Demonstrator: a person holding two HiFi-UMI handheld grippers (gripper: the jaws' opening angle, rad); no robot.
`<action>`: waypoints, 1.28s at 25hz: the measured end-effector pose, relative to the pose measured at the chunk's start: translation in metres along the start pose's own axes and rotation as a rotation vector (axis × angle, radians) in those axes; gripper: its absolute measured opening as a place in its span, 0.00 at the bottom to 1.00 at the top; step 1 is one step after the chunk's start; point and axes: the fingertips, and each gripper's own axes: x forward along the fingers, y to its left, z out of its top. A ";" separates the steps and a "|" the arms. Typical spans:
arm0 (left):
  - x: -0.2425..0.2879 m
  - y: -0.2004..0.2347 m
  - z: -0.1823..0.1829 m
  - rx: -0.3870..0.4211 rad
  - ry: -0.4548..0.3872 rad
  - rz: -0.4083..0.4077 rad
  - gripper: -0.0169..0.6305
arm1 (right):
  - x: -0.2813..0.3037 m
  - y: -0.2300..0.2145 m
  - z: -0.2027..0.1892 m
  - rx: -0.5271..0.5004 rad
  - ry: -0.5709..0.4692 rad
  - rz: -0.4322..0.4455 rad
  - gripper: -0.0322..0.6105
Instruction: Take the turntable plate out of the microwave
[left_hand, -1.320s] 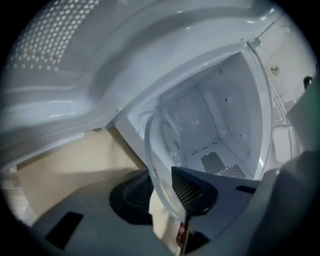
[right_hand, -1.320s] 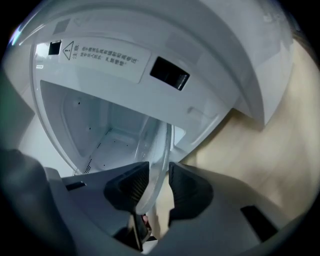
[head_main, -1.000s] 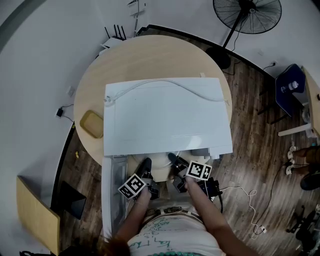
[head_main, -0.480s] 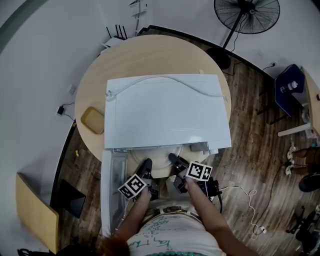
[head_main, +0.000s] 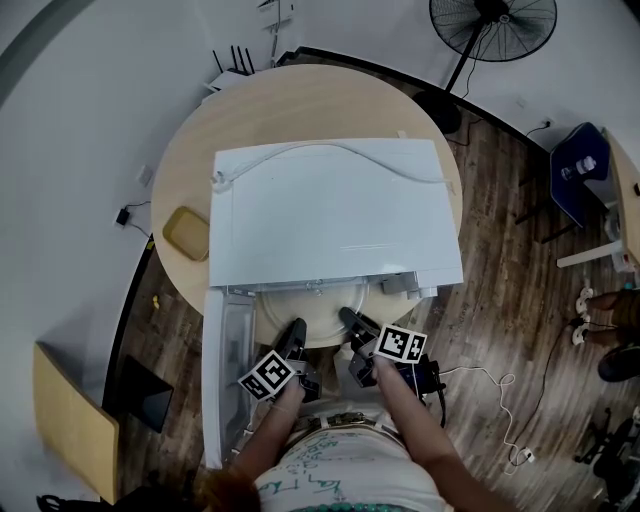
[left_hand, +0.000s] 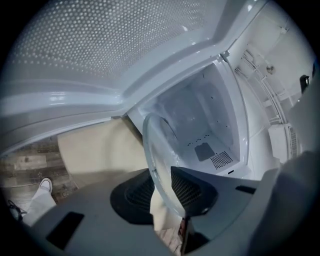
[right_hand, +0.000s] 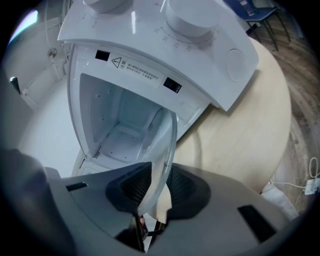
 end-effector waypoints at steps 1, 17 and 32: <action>-0.001 0.000 -0.001 -0.004 -0.001 -0.002 0.19 | -0.001 0.000 -0.001 -0.001 0.000 0.001 0.18; 0.019 0.018 0.031 0.127 -0.057 0.008 0.30 | -0.005 0.000 -0.004 -0.019 0.007 -0.017 0.17; 0.026 0.018 0.046 -0.009 -0.093 0.031 0.25 | -0.005 -0.006 -0.002 -0.137 0.036 -0.026 0.21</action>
